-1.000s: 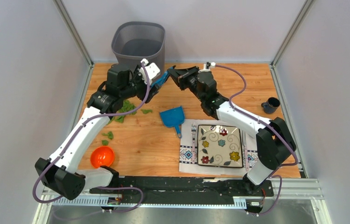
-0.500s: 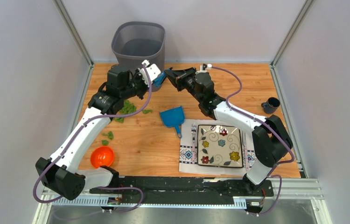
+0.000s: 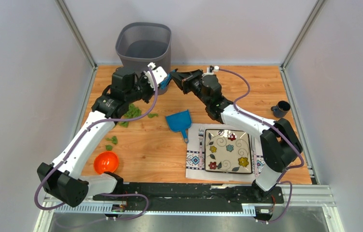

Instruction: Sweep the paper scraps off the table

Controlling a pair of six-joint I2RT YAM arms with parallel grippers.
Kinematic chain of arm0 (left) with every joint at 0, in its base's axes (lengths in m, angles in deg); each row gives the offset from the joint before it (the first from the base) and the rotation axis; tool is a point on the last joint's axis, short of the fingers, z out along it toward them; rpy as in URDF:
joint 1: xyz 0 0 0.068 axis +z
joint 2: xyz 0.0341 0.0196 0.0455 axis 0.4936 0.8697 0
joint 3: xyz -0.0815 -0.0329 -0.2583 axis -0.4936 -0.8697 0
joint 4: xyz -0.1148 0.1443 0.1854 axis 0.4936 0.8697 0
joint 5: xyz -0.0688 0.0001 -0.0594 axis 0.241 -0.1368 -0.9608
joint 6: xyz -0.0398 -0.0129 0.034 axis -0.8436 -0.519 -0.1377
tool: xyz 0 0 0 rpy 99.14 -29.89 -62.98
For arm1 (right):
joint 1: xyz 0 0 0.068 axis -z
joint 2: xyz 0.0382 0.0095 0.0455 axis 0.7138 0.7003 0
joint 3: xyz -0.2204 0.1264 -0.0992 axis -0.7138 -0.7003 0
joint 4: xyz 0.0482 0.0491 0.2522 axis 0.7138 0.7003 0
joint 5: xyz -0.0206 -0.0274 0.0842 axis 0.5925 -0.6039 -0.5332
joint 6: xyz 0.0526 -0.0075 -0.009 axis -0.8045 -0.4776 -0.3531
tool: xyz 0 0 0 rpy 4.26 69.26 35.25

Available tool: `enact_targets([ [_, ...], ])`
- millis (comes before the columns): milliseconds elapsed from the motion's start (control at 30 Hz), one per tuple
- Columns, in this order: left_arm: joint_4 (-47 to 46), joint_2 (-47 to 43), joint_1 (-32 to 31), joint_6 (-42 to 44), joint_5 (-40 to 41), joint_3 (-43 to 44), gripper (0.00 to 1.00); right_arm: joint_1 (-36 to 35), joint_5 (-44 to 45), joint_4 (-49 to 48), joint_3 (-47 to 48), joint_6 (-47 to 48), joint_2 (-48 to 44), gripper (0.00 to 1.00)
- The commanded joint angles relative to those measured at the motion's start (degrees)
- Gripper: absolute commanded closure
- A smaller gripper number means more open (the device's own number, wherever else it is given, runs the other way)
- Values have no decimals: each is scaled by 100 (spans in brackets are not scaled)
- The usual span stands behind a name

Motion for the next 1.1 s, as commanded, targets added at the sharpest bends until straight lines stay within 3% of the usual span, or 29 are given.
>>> enact_targets([
  [0, 113, 38, -19, -59, -213, 31, 69, 38, -42, -422, 277, -109, 0, 100],
  [200, 61, 56, -1, -95, -99, 31, 68, 82, -51, -457, 251, -91, -35, 100],
  [367, -10, 91, 34, -209, -169, 93, 84, 82, -297, -475, 277, -82, 0, 100],
  [433, 8, 109, 25, -235, -213, 93, 100, 82, -332, -501, 295, -91, 17, 100],
  [600, -54, 65, 34, -428, 145, -4, 100, 99, -576, -527, 330, 258, 87, 100],
  [633, -62, 21, 95, -594, 321, -30, 100, 169, -778, -414, 530, 478, 140, 93],
  [667, -63, -5, 156, -691, 610, -39, 100, 196, -998, -239, 663, 750, 175, 56],
  [733, 16, -136, 436, -893, 762, -109, 100, 205, -1684, 844, 1258, 2075, 290, 26],
  [767, 112, -181, 551, -955, 814, -135, 100, 161, -1816, 1444, 1523, 2750, 316, 0],
  [833, 227, -338, 963, -1087, 736, -241, 100, -66, -1529, 3101, 1954, 4517, 264, 0],
  [933, 657, -436, 1281, -940, 587, -294, 100, -348, -616, 4083, 1843, 5958, -78, 0],
  [1067, 1840, -480, 1361, -570, 665, -137, 100, -550, 491, 5113, 1395, 7052, -527, 0],
])
